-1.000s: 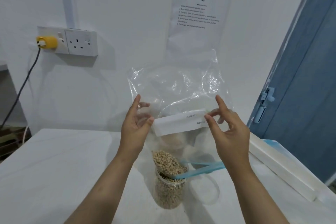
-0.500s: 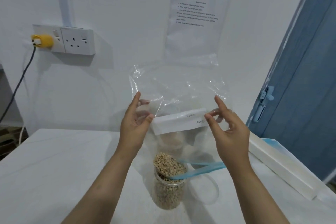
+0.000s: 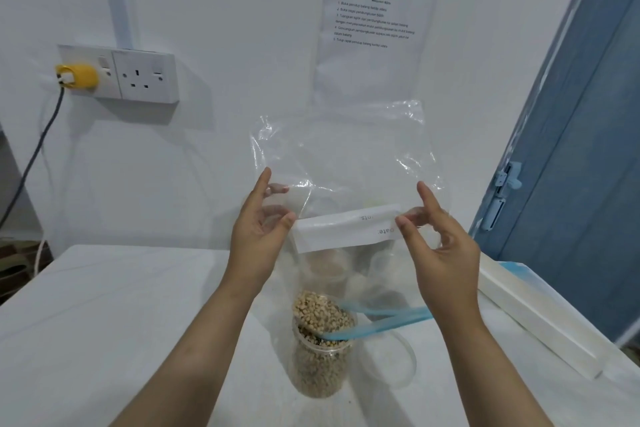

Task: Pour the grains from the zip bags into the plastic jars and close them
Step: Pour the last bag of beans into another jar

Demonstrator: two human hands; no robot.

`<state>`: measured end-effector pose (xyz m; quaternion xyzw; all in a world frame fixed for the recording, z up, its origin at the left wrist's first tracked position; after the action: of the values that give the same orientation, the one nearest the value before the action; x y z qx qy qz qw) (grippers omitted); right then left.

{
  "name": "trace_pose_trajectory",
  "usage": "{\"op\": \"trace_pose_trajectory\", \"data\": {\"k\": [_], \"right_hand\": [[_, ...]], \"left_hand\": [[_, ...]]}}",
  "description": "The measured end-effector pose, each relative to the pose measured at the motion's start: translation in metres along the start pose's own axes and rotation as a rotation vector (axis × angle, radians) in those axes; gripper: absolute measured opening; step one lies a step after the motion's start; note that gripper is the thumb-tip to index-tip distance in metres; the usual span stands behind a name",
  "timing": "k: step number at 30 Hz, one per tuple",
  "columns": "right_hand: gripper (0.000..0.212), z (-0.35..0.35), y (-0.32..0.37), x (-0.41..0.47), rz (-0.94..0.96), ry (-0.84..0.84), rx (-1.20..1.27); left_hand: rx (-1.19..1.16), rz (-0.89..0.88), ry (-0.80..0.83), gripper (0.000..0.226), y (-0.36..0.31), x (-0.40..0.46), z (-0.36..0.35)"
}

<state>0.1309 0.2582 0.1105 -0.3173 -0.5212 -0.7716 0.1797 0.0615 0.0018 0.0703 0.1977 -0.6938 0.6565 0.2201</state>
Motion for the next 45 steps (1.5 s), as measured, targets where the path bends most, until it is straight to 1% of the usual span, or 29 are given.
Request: {"op": "trace_pose_trajectory", "data": {"k": [5, 11, 16, 21, 25, 29, 35, 45], "right_hand": [[0.045, 0.005, -0.002, -0.001, -0.039, -0.03, 0.02], [0.034, 0.011, -0.005, 0.0, -0.056, -0.029, 0.0], [0.032, 0.014, -0.01, 0.001, -0.102, -0.042, 0.043], [0.035, 0.013, -0.014, 0.0, -0.126, -0.042, 0.07], [0.044, 0.014, -0.019, -0.002, -0.165, -0.072, 0.108], [0.048, 0.015, -0.019, -0.003, -0.15, -0.09, 0.122], [0.049, 0.017, -0.017, -0.004, -0.125, -0.096, 0.094], [0.05, 0.02, -0.022, -0.005, -0.128, -0.126, 0.138]], "left_hand": [[0.036, -0.016, 0.019, 0.073, -0.005, 0.001, -0.004], [0.043, -0.019, 0.029, 0.072, -0.008, 0.002, -0.006], [0.04, -0.038, 0.036, 0.072, -0.015, 0.002, -0.008], [0.04, -0.052, 0.04, 0.072, -0.02, 0.003, -0.009], [0.063, -0.06, 0.07, 0.073, -0.021, 0.005, -0.012], [0.07, -0.063, 0.081, 0.073, -0.021, 0.008, -0.014], [0.083, -0.086, 0.098, 0.073, -0.026, 0.011, -0.017], [0.092, -0.086, 0.108, 0.074, -0.027, 0.013, -0.023]]}}
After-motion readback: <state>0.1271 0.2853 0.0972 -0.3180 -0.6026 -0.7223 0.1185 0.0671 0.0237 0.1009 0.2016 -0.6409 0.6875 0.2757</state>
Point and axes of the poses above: each hand's wrist, its own x-axis towards the middle knuckle, its own z-axis out of the back of the hand, y = z × x, the point moved 8 cm from there along x, towards the middle knuckle, and after that the axes turned 12 degrees about y, right-handed, at the moved point
